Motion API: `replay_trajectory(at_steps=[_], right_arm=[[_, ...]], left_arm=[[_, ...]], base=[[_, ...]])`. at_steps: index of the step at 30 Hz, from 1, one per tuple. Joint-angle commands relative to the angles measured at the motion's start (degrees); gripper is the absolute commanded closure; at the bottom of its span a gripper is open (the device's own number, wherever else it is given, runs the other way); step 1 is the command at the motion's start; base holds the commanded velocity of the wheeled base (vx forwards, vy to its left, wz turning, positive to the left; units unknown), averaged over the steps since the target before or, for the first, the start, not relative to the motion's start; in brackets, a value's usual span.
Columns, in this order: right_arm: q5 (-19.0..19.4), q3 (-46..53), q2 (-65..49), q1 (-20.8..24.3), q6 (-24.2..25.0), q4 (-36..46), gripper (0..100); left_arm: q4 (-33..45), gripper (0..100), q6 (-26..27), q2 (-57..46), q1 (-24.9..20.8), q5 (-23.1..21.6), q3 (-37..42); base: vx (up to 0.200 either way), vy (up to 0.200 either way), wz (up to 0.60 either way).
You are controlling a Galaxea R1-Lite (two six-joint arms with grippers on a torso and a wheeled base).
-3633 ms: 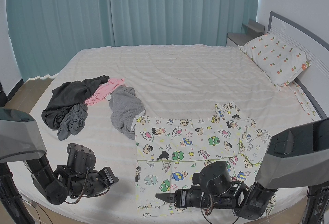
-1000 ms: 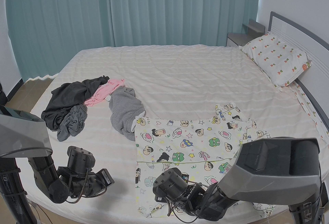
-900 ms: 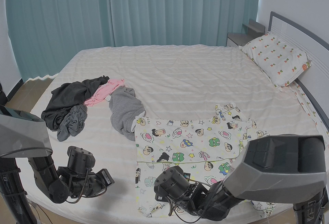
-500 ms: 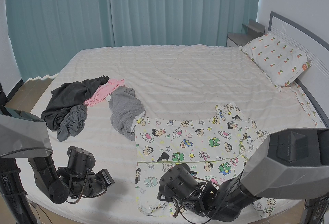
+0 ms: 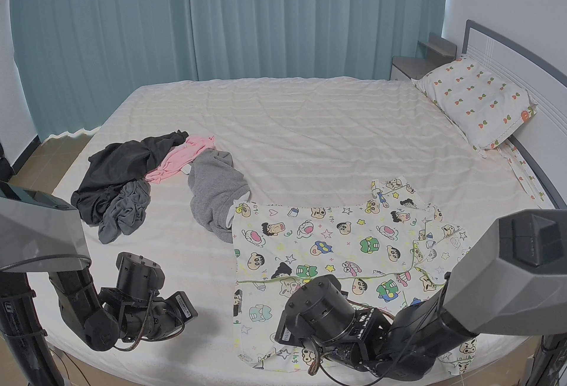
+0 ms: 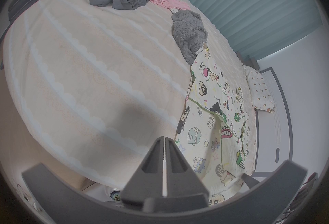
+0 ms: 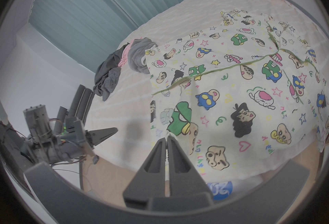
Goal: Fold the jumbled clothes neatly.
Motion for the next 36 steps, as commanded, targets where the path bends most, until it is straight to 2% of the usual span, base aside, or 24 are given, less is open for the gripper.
replay_trajectory(at_steps=[1,11,15,18,20,21,22,25,26,31,36], right_arm=[[3.2,1.2,-4.6,0.0,1.6,0.4,100],[3.9,3.2,-2.9,-0.1,1.3,0.6,100],[3.9,1.2,0.8,-1.4,1.2,0.6,100],[3.8,1.5,1.3,-1.6,-0.2,0.6,100],[3.5,2.8,1.4,-2.4,-2.5,0.5,100],[3.4,3.0,1.4,-2.5,-2.6,0.5,100],[3.3,3.4,1.5,-3.1,-3.1,0.6,100],[3.3,4.3,1.7,-3.8,-4.0,0.5,100],[3.3,4.3,1.7,-3.8,-4.0,0.5,0],[2.3,6.4,2.0,-5.5,-9.5,0.6,0],[0.6,4.5,2.1,-6.7,-10.8,0.5,0]], left_arm=[[-0.1,100,-0.2,-0.1,-1.1,-0.2,0.0],[-4.1,100,-2.0,1.2,-6.3,-0.1,-1.3],[-3.5,100,-1.8,4.7,-7.0,0.1,-7.7],[0.3,100,-1.4,7.0,-7.6,0.9,-12.2],[7.5,100,-0.3,6.6,-8.7,0.8,-17.2],[8.2,100,-0.3,6.6,-8.9,0.8,-17.8],[12.3,100,-0.3,6.4,-10.6,0.6,-20.4],[15.2,100,0.0,6.9,-12.5,1.2,-23.1],[15.2,100,0.0,6.9,-12.5,1.2,-23.1],[14.9,100,0.0,7.1,-13.9,1.1,-23.7],[15.0,100,0.0,7.1,-13.9,1.2,-23.0]], base=[[0.000,0.000,0.00],[0.000,0.000,0.00],[0.000,0.000,0.00],[0.000,0.000,0.00],[0.000,0.000,0.00],[0.000,0.000,0.00],[0.000,0.000,0.00],[0.000,0.000,0.00],[0.000,0.000,0.00],[0.000,0.000,0.00],[0.000,0.000,0.00]])
